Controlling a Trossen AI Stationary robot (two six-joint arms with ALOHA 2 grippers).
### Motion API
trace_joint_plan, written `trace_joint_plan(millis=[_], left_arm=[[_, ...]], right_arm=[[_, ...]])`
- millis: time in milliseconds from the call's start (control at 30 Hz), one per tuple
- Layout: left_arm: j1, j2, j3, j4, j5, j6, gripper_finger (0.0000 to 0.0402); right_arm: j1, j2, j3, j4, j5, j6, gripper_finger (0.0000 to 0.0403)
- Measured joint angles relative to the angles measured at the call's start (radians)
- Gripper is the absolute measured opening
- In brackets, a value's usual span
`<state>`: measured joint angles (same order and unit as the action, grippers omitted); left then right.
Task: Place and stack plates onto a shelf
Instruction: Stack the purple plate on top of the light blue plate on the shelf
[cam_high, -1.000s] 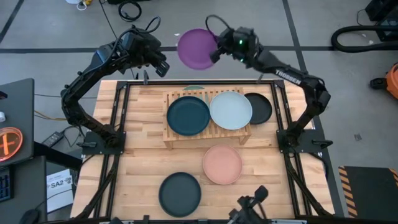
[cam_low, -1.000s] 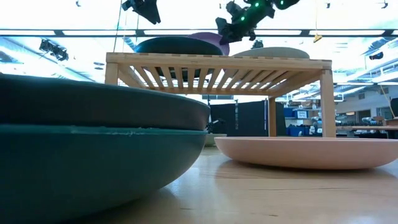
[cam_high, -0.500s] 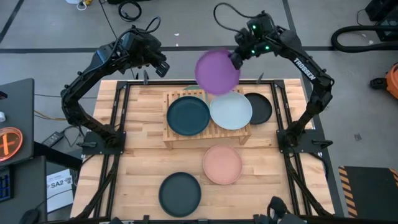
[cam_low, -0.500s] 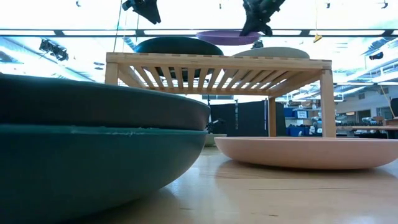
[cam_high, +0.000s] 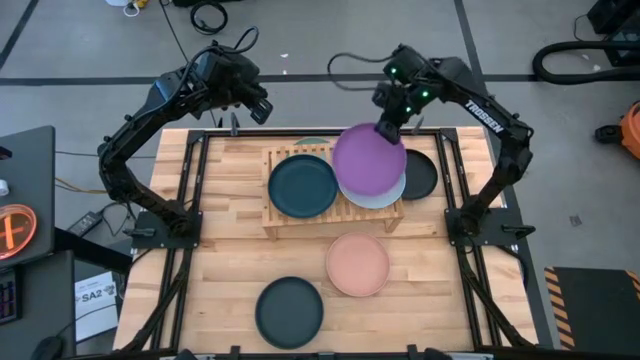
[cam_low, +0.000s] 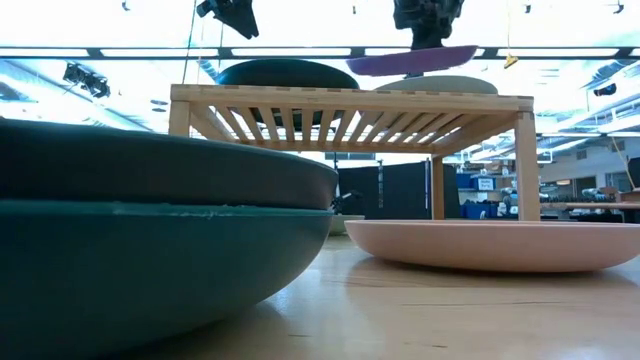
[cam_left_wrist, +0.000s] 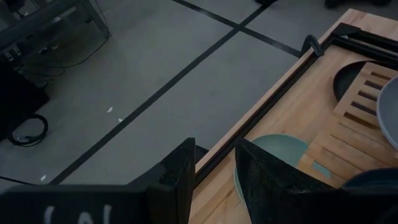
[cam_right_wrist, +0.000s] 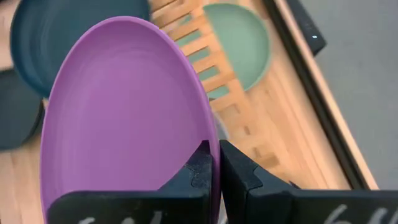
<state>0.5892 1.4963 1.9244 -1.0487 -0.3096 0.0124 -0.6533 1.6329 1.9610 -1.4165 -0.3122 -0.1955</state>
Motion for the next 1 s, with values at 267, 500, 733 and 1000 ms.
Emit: trace_joint_plan(millis=[267, 500, 733, 1000], left_arm=[[0.000, 0.000, 0.000, -0.004, 0.000, 0.000, 0.0121], [0.000, 0.000, 0.000, -0.004, 0.000, 0.000, 0.0121], [0.000, 0.000, 0.000, -0.004, 0.000, 0.029, 0.0121], [0.000, 0.000, 0.000, -0.004, 0.000, 0.026, 0.0121]], right_arm=[[0.033, 0.000, -0.107, 0.000, 0.003, -0.097, 0.0020], [0.031, 0.000, -0.160, 0.050, 0.003, -0.096, 0.0020], [0.031, 0.000, -0.215, 0.086, -0.018, -0.094, 0.0020], [0.031, 0.000, -0.240, 0.115, -0.019, -0.092, 0.0024]])
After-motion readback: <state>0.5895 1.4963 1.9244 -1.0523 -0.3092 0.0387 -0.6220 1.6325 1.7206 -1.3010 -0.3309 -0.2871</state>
